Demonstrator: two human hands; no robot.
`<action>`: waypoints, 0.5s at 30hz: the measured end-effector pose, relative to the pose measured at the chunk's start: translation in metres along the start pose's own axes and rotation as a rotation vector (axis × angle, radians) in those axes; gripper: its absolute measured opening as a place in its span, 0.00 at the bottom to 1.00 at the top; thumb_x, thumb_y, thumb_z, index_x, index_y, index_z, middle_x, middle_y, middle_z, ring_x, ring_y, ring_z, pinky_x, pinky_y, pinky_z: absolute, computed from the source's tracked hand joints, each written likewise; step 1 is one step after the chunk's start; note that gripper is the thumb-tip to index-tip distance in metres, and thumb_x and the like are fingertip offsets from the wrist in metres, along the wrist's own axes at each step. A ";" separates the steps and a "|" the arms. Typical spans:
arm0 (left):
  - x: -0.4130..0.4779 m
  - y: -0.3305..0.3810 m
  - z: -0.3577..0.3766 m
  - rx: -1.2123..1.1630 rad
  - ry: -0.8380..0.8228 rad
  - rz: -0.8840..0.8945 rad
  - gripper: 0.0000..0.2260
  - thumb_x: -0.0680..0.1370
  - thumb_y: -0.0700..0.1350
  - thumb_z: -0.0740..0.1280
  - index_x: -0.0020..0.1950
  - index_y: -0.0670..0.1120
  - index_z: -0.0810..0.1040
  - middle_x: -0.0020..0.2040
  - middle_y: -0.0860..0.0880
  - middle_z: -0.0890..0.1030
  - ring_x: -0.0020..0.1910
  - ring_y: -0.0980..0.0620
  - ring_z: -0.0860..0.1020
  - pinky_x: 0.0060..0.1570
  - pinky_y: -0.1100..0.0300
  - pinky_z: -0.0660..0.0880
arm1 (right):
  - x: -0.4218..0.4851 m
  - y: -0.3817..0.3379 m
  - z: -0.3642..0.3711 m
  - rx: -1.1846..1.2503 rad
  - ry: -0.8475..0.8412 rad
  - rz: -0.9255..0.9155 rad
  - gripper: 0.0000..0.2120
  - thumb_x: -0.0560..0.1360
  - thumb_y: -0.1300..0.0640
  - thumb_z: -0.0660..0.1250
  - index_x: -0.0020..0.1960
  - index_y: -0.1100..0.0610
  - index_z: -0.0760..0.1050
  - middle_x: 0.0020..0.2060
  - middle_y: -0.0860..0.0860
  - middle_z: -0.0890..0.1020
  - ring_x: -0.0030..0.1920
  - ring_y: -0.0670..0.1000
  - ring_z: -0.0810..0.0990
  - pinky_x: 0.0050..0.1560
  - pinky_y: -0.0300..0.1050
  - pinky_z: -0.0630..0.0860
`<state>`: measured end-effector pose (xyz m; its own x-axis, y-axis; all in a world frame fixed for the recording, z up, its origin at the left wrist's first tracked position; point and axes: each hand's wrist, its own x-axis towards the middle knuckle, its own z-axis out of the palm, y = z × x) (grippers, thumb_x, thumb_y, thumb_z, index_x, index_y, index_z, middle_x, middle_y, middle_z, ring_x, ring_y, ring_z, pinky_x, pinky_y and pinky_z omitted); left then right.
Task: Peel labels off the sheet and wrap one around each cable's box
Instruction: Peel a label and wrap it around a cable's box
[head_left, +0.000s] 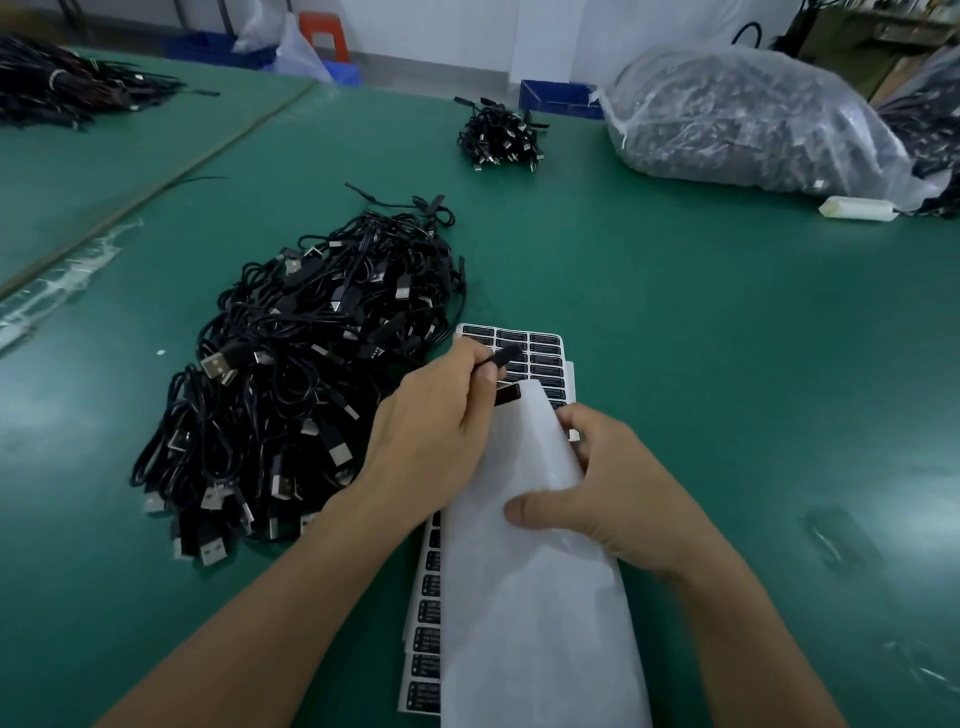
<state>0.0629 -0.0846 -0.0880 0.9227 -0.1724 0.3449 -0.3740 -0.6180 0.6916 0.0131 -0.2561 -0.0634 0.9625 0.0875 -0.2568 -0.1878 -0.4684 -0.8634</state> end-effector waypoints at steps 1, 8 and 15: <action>-0.001 0.000 0.000 0.024 -0.019 0.004 0.08 0.85 0.50 0.55 0.50 0.52 0.71 0.36 0.56 0.78 0.35 0.57 0.76 0.35 0.53 0.72 | 0.000 0.000 0.000 -0.017 0.010 0.010 0.30 0.54 0.50 0.81 0.54 0.48 0.75 0.46 0.50 0.86 0.43 0.52 0.86 0.46 0.58 0.84; -0.003 0.002 -0.002 0.006 -0.087 0.002 0.06 0.84 0.49 0.58 0.49 0.56 0.71 0.41 0.63 0.84 0.43 0.58 0.83 0.47 0.50 0.79 | 0.003 -0.001 0.005 0.192 0.241 -0.008 0.14 0.70 0.44 0.77 0.51 0.47 0.78 0.36 0.54 0.86 0.35 0.51 0.84 0.42 0.50 0.79; -0.005 0.008 -0.005 -0.068 -0.140 -0.011 0.08 0.84 0.49 0.56 0.45 0.56 0.68 0.41 0.62 0.85 0.42 0.59 0.83 0.49 0.49 0.78 | 0.010 0.003 0.018 0.191 0.411 -0.039 0.07 0.73 0.54 0.74 0.40 0.54 0.78 0.33 0.56 0.84 0.33 0.52 0.76 0.39 0.61 0.77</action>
<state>0.0544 -0.0852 -0.0810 0.9292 -0.2739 0.2483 -0.3646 -0.5676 0.7382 0.0187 -0.2410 -0.0766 0.9602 -0.2721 -0.0623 -0.1455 -0.2976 -0.9435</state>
